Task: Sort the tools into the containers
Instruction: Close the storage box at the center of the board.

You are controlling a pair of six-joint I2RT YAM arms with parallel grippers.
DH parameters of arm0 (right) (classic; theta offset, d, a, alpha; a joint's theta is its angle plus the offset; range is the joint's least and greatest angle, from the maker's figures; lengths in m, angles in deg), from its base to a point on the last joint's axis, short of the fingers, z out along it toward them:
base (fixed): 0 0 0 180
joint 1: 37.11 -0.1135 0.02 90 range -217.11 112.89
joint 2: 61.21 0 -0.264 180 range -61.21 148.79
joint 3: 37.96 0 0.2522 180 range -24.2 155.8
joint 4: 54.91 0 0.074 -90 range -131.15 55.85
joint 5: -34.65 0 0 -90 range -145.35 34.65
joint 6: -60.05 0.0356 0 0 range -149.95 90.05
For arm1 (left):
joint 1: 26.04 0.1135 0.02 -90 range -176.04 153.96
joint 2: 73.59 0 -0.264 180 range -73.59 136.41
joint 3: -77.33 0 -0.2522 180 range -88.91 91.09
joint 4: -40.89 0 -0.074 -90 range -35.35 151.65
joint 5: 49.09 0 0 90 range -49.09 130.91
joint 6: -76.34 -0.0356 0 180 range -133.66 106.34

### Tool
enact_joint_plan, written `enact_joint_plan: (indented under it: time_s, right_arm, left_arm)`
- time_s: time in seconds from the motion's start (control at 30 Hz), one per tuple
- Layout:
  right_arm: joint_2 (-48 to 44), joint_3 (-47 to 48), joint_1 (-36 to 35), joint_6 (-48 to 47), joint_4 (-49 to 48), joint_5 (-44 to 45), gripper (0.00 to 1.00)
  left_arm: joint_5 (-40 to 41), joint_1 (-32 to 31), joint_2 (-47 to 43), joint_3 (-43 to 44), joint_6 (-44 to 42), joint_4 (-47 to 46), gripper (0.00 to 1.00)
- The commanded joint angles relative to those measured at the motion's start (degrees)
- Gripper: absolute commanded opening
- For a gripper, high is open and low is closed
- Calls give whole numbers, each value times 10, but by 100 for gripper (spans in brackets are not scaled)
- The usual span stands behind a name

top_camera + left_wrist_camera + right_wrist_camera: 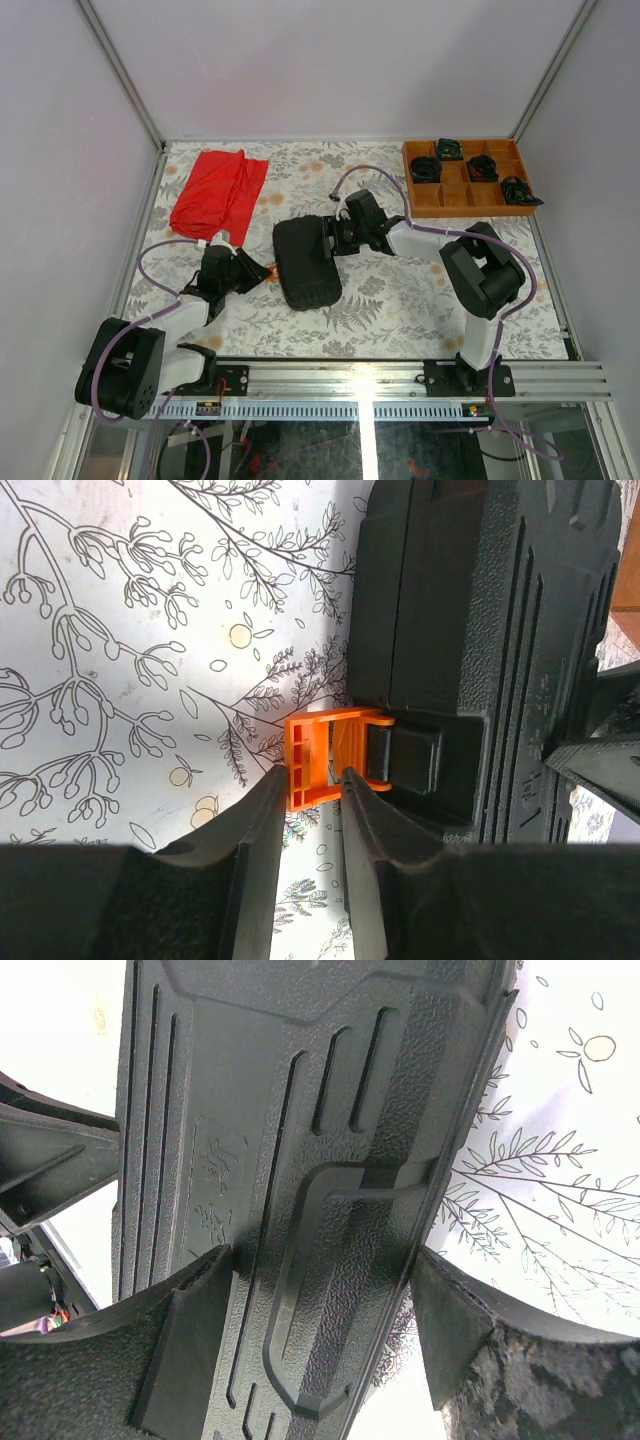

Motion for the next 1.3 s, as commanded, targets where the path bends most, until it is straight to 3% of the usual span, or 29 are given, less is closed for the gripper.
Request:
enact_joint_plan:
  time_s: [0.0, 1.27]
  right_arm:
    - [37, -12, -17, -54, 94, 25, 40]
    - [47, -5, -21, -54, 95, 24, 40]
  left_arm:
    - [-55, -5, -11, 1, 16, -50, 26]
    - [-63, -5, -34, -6, 18, -62, 26]
